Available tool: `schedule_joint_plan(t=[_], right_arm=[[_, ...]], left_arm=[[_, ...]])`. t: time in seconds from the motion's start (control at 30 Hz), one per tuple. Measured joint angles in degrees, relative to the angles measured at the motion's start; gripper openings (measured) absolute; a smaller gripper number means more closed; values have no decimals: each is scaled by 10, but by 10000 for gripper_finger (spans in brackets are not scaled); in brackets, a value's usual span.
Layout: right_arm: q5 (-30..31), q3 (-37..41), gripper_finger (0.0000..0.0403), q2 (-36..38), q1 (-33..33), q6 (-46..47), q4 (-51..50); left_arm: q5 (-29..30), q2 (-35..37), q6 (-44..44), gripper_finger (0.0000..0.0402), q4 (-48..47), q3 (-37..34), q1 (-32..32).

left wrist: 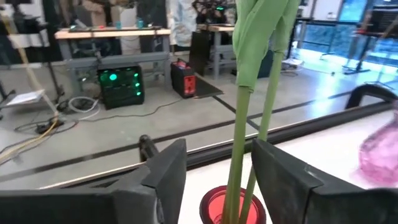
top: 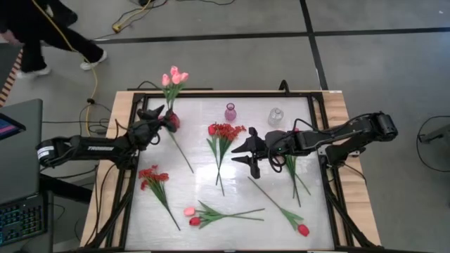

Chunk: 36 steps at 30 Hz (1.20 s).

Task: Sort flowers into vase by color
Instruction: Put the pink tulip into the red vase

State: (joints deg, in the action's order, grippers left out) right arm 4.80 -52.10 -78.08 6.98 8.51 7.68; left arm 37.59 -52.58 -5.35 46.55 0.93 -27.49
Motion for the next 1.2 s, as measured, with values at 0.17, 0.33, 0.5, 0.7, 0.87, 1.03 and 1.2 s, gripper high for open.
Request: schedule_joint_plan(t=[0.17,0.33,0.5,0.7,0.87,1.03,1.2], right_arm=[[0,0,159,0,-1,-1,0],[0,0,159,0,-4,-2,0],[0,0,159,0,-4,-4,0],[0,0,159,0,-4,-5,0],[0,0,159,0,-4,-4,0],[0,0,159,0,-4,-1,-5],[0,0,159,0,-4,4,-9]], left_arm=[[8,28,5,183,-27,0,13],[33,65,24,183,-78,0,25],[32,106,43,183,-91,0,40],[-4,157,49,183,-105,1,74],[-43,184,-9,183,-154,1,123],[-77,189,-67,183,-188,1,197],[-84,189,-120,183,-190,1,286]])
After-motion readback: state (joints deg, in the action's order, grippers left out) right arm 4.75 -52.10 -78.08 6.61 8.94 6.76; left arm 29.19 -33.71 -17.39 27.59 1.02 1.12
